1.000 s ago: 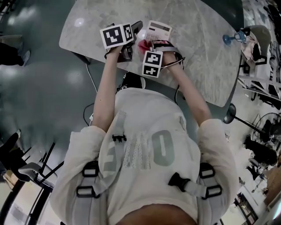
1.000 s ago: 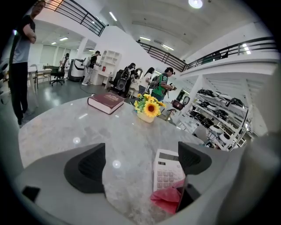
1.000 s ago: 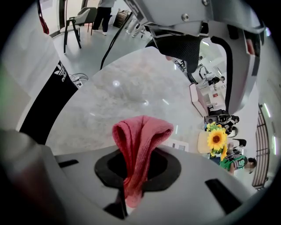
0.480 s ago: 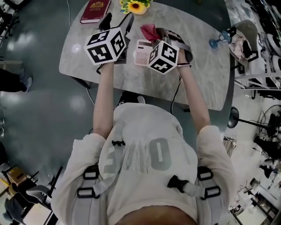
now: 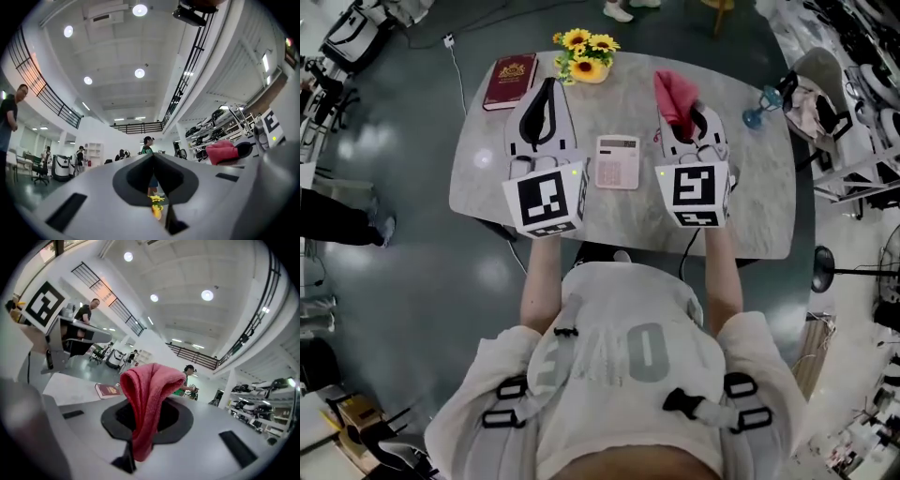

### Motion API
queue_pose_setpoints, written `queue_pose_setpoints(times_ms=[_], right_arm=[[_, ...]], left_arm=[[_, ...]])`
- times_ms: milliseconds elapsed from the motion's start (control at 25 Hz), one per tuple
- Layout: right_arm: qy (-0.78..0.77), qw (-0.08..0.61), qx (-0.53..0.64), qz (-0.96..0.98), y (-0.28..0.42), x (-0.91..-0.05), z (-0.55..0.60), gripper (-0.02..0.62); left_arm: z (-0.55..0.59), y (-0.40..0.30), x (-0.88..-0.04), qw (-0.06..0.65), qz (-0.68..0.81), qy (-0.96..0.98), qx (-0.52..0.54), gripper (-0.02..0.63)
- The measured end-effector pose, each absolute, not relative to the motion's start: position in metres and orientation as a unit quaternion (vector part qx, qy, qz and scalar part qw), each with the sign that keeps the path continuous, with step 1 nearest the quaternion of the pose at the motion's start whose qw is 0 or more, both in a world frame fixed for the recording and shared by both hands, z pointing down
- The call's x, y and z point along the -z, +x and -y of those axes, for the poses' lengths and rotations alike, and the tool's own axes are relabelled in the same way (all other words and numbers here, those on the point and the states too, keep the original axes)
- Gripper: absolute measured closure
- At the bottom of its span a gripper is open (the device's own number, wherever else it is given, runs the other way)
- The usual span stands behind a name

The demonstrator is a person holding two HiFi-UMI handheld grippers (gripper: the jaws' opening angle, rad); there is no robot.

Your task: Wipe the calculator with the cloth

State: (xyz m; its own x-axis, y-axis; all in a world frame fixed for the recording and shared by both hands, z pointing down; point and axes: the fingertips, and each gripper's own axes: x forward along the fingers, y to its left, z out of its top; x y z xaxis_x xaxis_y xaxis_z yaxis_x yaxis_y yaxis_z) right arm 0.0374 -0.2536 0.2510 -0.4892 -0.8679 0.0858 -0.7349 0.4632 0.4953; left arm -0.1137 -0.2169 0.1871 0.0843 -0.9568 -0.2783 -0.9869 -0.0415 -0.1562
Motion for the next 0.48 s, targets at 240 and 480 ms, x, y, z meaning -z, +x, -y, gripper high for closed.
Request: queue_pose_setpoints(times_ms=[240, 480], right_arm=[[0.536, 0.112, 0.155, 0.822, 0.067, -0.263, 0.228, 0.538], [0.536, 0.093, 0.078, 0.836, 0.08, -0.299, 0.211, 0.54]], left_arm=[[0.192, -0.102, -0.195, 0.171, -0.675, -0.717, -0.037, 0.586], [0.189, -0.102, -0.219, 0.16, -0.676, -0.719, -0.031, 0.586]])
